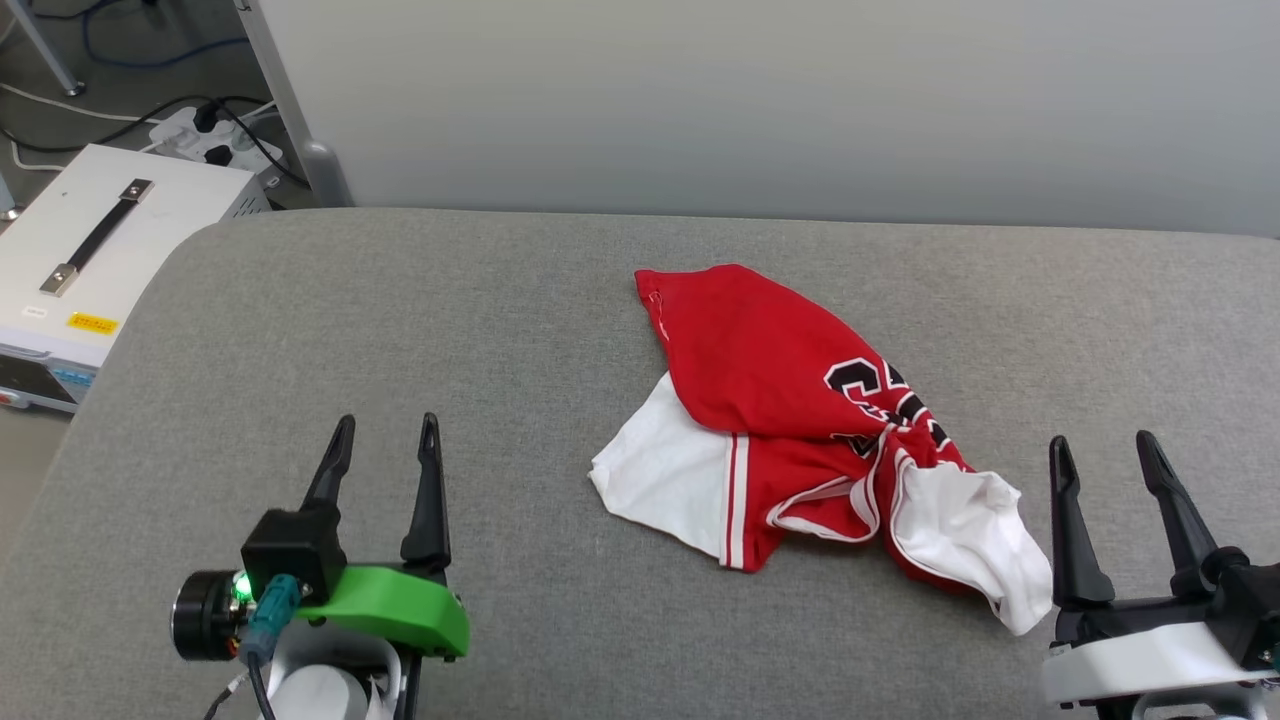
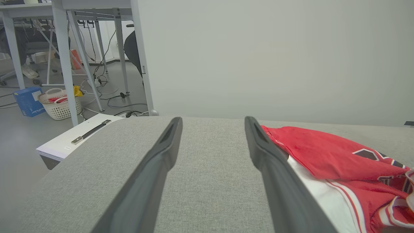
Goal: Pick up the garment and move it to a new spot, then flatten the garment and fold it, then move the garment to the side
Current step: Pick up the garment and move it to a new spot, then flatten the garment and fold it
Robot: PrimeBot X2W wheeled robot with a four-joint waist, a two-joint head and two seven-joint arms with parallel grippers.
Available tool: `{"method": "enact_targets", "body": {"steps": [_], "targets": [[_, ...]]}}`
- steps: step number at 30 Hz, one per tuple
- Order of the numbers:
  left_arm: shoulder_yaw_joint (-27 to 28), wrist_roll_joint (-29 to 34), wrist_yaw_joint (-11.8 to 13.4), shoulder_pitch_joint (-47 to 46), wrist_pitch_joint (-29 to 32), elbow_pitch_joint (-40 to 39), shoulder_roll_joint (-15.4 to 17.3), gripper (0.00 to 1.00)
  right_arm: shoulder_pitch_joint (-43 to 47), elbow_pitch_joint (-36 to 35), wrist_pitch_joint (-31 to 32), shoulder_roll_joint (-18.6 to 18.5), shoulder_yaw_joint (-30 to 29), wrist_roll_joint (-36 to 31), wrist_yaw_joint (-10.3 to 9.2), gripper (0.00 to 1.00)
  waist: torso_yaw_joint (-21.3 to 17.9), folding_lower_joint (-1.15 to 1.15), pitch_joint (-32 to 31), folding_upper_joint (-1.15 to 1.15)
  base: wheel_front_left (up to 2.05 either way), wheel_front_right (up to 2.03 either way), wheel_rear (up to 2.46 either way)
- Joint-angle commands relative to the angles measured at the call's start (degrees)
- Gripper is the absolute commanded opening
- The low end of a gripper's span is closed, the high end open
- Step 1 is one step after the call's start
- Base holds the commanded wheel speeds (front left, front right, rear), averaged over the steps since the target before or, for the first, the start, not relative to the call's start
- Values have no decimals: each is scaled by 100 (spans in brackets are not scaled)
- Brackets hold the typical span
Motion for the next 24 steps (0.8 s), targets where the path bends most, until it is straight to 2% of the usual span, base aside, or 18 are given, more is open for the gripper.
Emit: {"method": "enact_targets", "body": {"steps": [1, 6, 10, 24], "targets": [[116, 151, -131, 177, -33, -9, -98, 100, 89, 45, -27, -6, 29, 53, -4, 100, 7, 0, -39, 0, 0, 0, 0], [392, 498, -555, 533, -33, 120, -424, 100, 215, 146, -27, -6, 110, 55, -4, 100, 16, 0, -108, 0, 0, 0, 0], [600, 734, -779, 681, -33, 235, -644, 100, 312, 220, -27, -6, 146, 55, -4, 100, 21, 0, -124, 0, 0, 0, 0], [1263, 1272, -1281, 851, -33, 408, -1133, 100, 454, 447, -27, -6, 194, 76, -4, 100, 67, 0, -105, 0, 0, 0, 0]]}}
